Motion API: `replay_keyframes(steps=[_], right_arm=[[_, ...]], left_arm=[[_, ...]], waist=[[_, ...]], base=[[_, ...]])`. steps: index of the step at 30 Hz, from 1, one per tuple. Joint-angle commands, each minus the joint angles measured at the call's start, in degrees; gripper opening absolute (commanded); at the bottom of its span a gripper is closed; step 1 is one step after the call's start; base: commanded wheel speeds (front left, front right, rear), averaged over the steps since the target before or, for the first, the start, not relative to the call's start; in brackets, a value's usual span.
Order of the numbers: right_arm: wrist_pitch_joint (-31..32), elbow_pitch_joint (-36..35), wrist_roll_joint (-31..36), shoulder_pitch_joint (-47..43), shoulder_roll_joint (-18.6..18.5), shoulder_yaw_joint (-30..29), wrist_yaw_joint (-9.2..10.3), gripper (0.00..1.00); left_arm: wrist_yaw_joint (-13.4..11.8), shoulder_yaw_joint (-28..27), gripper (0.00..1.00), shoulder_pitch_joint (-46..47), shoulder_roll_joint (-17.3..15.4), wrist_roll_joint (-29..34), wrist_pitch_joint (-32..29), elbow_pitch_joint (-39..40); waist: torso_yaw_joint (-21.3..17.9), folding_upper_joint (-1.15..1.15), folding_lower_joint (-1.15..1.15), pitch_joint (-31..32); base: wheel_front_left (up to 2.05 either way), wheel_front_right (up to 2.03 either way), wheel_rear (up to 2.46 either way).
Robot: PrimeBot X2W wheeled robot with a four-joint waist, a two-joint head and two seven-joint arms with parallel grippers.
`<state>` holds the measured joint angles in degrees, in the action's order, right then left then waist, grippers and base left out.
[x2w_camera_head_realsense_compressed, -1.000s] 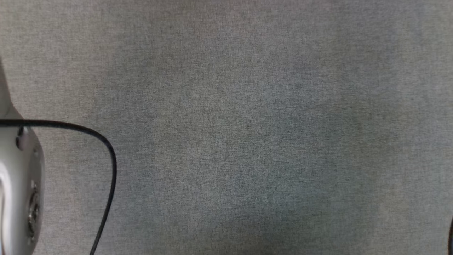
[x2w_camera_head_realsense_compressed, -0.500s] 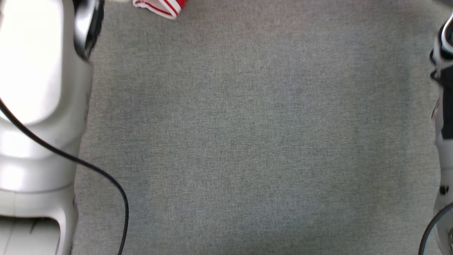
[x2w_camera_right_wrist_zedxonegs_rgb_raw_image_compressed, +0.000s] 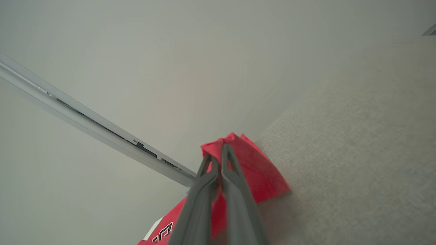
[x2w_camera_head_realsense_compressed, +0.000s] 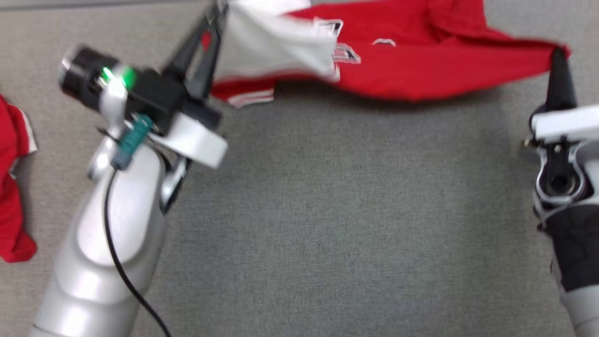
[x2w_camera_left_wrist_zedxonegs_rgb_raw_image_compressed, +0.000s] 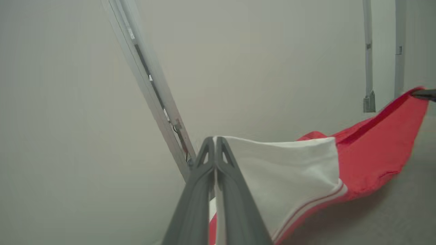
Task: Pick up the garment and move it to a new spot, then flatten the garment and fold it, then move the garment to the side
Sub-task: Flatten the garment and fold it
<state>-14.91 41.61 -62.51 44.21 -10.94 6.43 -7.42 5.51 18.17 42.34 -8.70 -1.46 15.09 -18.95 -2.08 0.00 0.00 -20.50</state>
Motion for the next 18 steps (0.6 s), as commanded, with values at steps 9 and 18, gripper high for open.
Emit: replay_keyframes(steps=[9, 18], right_arm=[[-0.3, 4.8, -4.4, -7.7, -1.9, 4.7, -0.13, 0.0], [-0.3, 7.4, -11.6, -12.8, -2.2, 6.2, -0.13, 0.0]], left_arm=[[1.3, 4.8, 0.0, -9.5, -2.2, 1.1, 0.0, -3.1], [1.8, 11.5, 0.0, -16.1, -4.9, 2.6, 0.0, -5.0]], waist=[[1.2, 0.0, 0.0, 8.4], [1.7, 0.0, 0.0, 12.3]], base=[[0.0, 0.0, 0.0], [0.0, 0.0, 0.0]])
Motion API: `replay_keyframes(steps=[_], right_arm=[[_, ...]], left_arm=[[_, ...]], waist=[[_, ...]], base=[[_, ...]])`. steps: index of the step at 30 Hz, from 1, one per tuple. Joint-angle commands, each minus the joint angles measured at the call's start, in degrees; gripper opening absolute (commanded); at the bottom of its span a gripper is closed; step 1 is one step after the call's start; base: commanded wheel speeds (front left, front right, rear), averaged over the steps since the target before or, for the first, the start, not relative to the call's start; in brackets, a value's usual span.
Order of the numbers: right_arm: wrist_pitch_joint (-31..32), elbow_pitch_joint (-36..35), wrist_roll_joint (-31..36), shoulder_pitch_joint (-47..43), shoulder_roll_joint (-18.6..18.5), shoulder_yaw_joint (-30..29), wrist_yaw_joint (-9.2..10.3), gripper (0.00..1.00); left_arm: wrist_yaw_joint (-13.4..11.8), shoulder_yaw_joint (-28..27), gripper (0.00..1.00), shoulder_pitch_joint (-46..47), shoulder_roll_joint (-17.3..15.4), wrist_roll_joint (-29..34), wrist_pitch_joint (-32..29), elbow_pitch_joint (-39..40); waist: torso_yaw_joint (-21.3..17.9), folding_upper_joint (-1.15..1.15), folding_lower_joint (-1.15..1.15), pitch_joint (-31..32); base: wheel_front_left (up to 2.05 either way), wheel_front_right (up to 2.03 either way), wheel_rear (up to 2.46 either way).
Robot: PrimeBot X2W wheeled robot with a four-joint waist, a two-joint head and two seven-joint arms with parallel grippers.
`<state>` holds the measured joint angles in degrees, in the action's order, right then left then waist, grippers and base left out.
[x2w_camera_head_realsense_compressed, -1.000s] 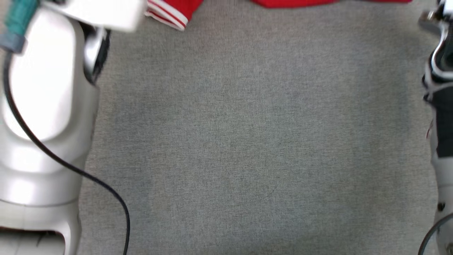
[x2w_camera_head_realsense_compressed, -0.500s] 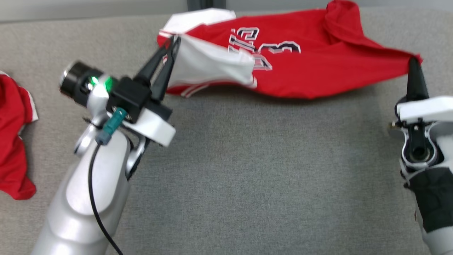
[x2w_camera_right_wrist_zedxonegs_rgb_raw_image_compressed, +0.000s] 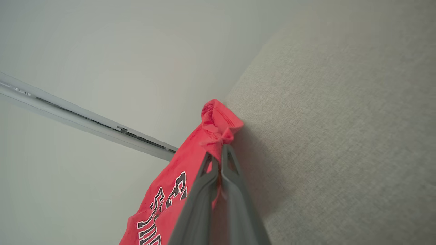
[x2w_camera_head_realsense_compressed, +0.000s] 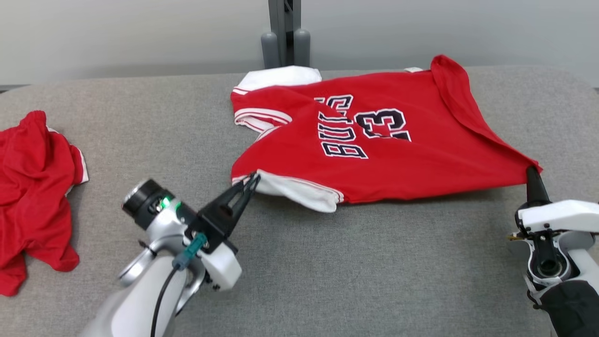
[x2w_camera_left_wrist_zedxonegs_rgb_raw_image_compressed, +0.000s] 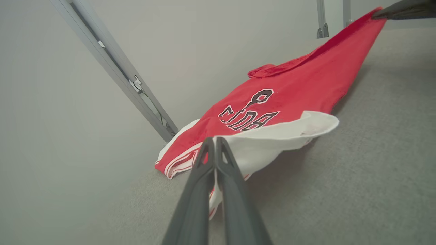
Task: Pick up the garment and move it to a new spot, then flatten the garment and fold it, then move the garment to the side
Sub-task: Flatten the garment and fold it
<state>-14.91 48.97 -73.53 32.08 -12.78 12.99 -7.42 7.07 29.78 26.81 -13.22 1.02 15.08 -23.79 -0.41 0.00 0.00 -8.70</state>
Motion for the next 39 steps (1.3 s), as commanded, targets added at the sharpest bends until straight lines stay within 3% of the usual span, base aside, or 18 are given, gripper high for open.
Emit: replay_keyframes(steps=[1, 13, 22, 33, 39], right_arm=[[-0.3, 0.1, -1.7, -1.3, -0.1, -0.6, -0.13, 0.0], [1.9, 1.6, -10.4, -7.8, 0.8, -1.1, -0.13, 0.0], [8.4, 6.1, -22.3, -8.5, 3.3, -9.4, -0.13, 0.0], [11.6, 8.3, -16.3, -8.9, 1.6, -4.0, -0.13, 0.0], [14.0, 8.9, -12.8, -9.3, -0.1, -0.5, -0.13, 0.0]], left_arm=[[0.3, 0.6, 0.0, -1.2, -0.5, 0.1, 0.0, -0.5], [0.3, 6.8, 0.0, -7.9, -3.1, 0.9, 0.0, -6.2], [-0.2, 8.4, 0.0, -12.2, -3.7, -0.6, 0.0, -5.4], [-0.1, 10.1, 0.0, -14.1, -3.9, -1.9, 0.0, -5.8], [0.3, 13.0, 0.0, -15.0, -5.7, -3.3, 0.0, -7.6]], waist=[[0.1, 0.0, 0.0, 0.8], [-0.1, 0.0, 0.0, 5.4], [-0.2, 0.0, 0.0, 7.7], [0.4, 0.0, 0.0, 8.3], [0.5, 0.0, 0.0, 8.9]], base=[[0.0, 0.0, 0.0], [0.0, 0.0, 0.0], [0.0, 0.0, 0.0], [0.0, 0.0, 0.0], [0.0, 0.0, 0.0]])
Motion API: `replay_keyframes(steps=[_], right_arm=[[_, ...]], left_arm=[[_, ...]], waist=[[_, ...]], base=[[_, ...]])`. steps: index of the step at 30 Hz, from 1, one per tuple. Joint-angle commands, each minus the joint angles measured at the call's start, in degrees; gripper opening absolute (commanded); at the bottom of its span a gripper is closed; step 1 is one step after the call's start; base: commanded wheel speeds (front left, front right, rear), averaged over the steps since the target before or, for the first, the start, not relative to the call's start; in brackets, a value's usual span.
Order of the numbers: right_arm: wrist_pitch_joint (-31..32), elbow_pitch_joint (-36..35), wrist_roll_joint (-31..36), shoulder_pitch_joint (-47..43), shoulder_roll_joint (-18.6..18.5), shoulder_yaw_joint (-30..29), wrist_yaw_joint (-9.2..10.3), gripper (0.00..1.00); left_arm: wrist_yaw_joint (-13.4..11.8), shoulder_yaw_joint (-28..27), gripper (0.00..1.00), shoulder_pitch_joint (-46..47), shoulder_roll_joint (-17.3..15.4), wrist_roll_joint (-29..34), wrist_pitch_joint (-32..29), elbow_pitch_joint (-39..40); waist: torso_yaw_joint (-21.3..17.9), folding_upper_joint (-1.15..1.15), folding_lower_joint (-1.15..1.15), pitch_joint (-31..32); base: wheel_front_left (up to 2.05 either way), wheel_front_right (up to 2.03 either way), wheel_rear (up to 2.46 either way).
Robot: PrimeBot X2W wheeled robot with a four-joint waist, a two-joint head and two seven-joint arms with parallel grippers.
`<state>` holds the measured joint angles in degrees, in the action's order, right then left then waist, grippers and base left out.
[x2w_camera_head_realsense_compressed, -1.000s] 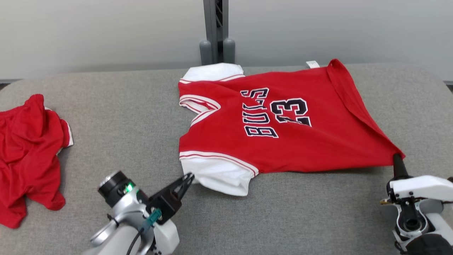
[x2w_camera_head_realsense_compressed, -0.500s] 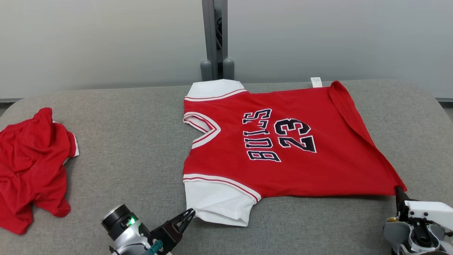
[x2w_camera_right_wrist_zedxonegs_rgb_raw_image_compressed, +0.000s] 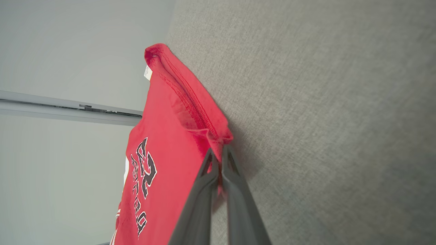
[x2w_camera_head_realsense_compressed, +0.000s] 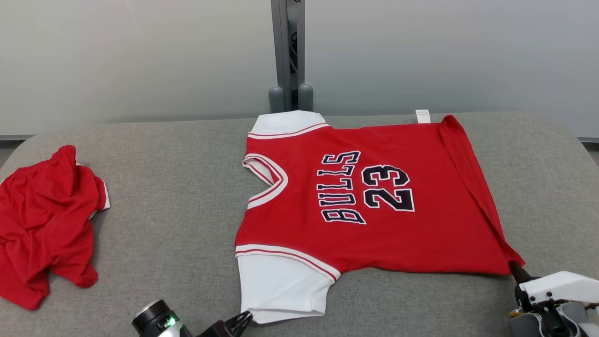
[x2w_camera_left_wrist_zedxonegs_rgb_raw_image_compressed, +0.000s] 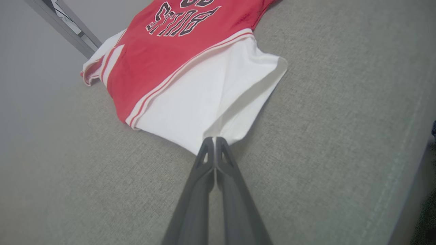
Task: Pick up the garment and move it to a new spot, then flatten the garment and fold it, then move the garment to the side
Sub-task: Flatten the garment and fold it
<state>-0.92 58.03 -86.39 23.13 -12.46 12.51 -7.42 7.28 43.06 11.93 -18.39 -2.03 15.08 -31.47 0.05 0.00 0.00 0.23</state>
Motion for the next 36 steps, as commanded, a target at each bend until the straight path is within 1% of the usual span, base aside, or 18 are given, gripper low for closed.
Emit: replay_keyframes(steps=[1, 8, 12, 14, 15, 18, 20, 24, 28, 32, 36], right_arm=[[0.6, 0.1, 0.4, -0.3, -0.7, 0.3, -0.13, 0.0], [5.7, 1.3, 1.7, 0.6, -2.6, 2.3, -0.13, 0.0], [10.9, 0.9, 2.1, 0.8, -4.4, 3.8, -0.13, 0.0], [14.0, 1.0, 2.6, 0.8, -5.5, 4.6, -0.13, 0.0], [16.9, 1.0, 2.9, 1.0, -6.6, 5.4, -0.13, 0.0], [21.1, 0.2, 3.1, 1.3, -8.3, 6.1, -0.13, 0.0], [24.0, -0.9, 2.8, 0.8, -9.4, 6.5, -0.13, 0.0], [28.9, -3.8, 2.5, -1.4, -11.5, 7.2, -0.12, 0.0], [32.0, -8.4, 1.1, -5.1, -13.6, 6.6, -0.12, 0.0], [33.1, -13.4, 0.0, -10.7, -15.4, 5.5, -0.12, 0.0], [34.2, -18.8, -1.7, -17.1, -17.3, 4.3, -0.12, 0.0]], left_arm=[[0.2, 0.3, 0.0, -0.2, -0.8, -0.5, 0.0, -0.1], [0.3, 5.5, 0.0, 1.1, -3.7, -4.3, 0.0, 0.3], [0.3, 10.9, 0.0, 1.8, -5.5, -8.9, -0.6, 1.1], [0.3, 15.0, 0.0, 2.8, -7.2, -12.3, -2.2, 2.5], [0.3, 19.0, 0.0, 4.1, -9.4, -15.4, -4.3, 4.4], [0.3, 24.4, 0.0, 5.9, -12.7, -20.5, -7.2, 8.0], [0.3, 26.8, 0.0, 7.4, -14.9, -23.1, -8.9, 10.4], [0.3, 29.4, 0.0, 8.6, -18.1, -27.7, -12.5, 15.7], [0.3, 30.1, 0.0, 8.2, -20.9, -31.1, -16.5, 21.6], [0.3, 30.2, 0.0, 5.6, -22.9, -32.3, -21.2, 28.4], [0.3, 30.2, 0.0, 3.7, -24.8, -33.8, -24.6, 33.3]], waist=[[0.0, 0.0, 0.0, 0.1], [0.0, 0.0, 0.0, 1.0], [-0.3, 0.0, 0.0, 1.2], [-0.5, 0.0, 0.0, 1.3], [-0.6, 0.0, 0.0, 1.4], [-0.8, 0.0, 0.0, 1.7], [-0.9, 0.0, 0.0, 1.9], [-0.9, 0.0, 0.0, 2.2], [-0.7, 0.0, 0.0, 2.6], [-0.6, 0.0, 0.0, 2.7], [-0.6, 0.0, 0.0, 2.7]], base=[[0.0, 0.0, 0.0], [0.0, 0.0, 0.0], [0.0, 0.0, 0.0], [0.0, 0.0, 0.0], [0.0, 0.0, 0.0], [0.0, 0.0, 0.0], [0.0, 0.0, 0.0], [0.0, 0.0, 0.0], [0.0, 0.0, 0.0], [0.0, 0.0, 0.0], [0.0, 0.0, 0.0]])
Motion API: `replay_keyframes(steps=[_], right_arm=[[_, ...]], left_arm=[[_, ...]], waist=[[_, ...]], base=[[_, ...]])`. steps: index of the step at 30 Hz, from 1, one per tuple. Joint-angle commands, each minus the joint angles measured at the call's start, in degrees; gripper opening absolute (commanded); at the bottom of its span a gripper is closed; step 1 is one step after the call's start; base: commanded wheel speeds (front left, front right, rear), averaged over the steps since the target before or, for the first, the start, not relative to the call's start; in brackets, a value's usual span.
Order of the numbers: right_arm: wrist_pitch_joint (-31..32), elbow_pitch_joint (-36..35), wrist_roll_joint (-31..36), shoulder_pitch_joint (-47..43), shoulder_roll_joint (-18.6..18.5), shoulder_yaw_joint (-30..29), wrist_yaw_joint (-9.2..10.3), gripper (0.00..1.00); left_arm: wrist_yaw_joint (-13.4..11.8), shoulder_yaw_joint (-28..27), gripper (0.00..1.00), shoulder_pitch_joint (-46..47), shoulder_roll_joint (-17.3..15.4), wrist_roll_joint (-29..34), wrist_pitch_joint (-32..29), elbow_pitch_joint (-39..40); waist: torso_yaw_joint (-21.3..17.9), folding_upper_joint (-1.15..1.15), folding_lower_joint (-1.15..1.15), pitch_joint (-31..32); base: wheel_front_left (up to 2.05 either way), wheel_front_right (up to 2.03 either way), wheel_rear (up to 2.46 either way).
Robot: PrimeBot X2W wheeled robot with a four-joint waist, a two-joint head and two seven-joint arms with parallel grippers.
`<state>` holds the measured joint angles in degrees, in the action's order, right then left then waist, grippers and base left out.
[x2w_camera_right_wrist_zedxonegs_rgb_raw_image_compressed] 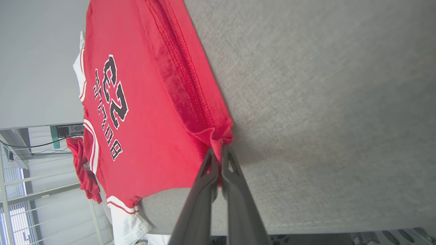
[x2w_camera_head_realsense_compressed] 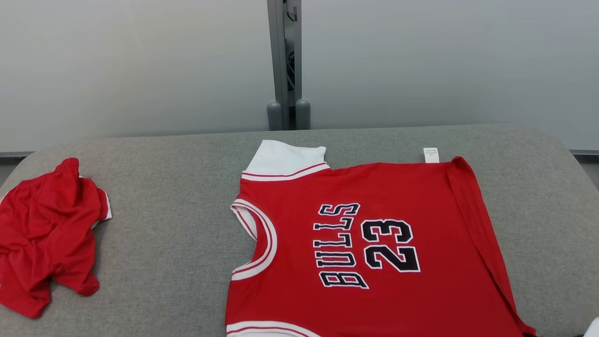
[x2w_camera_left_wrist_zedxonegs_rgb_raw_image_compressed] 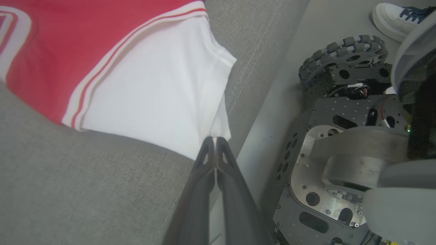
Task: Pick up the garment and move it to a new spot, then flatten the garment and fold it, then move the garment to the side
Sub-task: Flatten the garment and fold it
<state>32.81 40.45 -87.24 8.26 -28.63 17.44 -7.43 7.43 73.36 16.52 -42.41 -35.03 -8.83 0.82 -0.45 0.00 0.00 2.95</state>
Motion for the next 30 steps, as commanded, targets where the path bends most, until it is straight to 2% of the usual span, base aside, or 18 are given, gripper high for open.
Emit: replay_keyframes(steps=[1, 6, 18, 30], right_arm=[[0.6, -2.6, -1.3, -3.5, -1.5, -1.0, -0.12, 0.0], [-0.1, -6.2, -2.6, -7.0, -2.4, -2.5, -0.11, 0.0], [-3.0, -10.4, -2.3, -6.6, -0.6, -3.5, -0.11, 0.0], [-6.6, -4.2, -1.6, 0.7, 2.2, -5.2, -0.12, 0.0]], left_arm=[[0.1, -0.1, 0.0, -1.1, -1.2, -1.4, -1.2, 1.9], [0.1, -0.1, 0.0, 0.1, -2.2, -2.6, -1.2, 2.9], [0.1, -1.4, 0.0, 5.5, -0.4, -6.9, 7.2, -0.8], [0.0, -6.0, 0.0, 9.3, 1.9, -9.8, 15.0, -7.1]], waist=[[-0.2, 0.0, 0.0, -0.1], [-0.6, 0.0, 0.0, -0.3], [-0.5, 0.0, 0.0, -0.9], [-0.4, 0.0, 0.0, -2.1]], base=[[0.0, 0.0, 0.0], [0.0, 0.0, 0.0], [0.0, 0.0, 0.0], [0.0, 0.0, 0.0]])
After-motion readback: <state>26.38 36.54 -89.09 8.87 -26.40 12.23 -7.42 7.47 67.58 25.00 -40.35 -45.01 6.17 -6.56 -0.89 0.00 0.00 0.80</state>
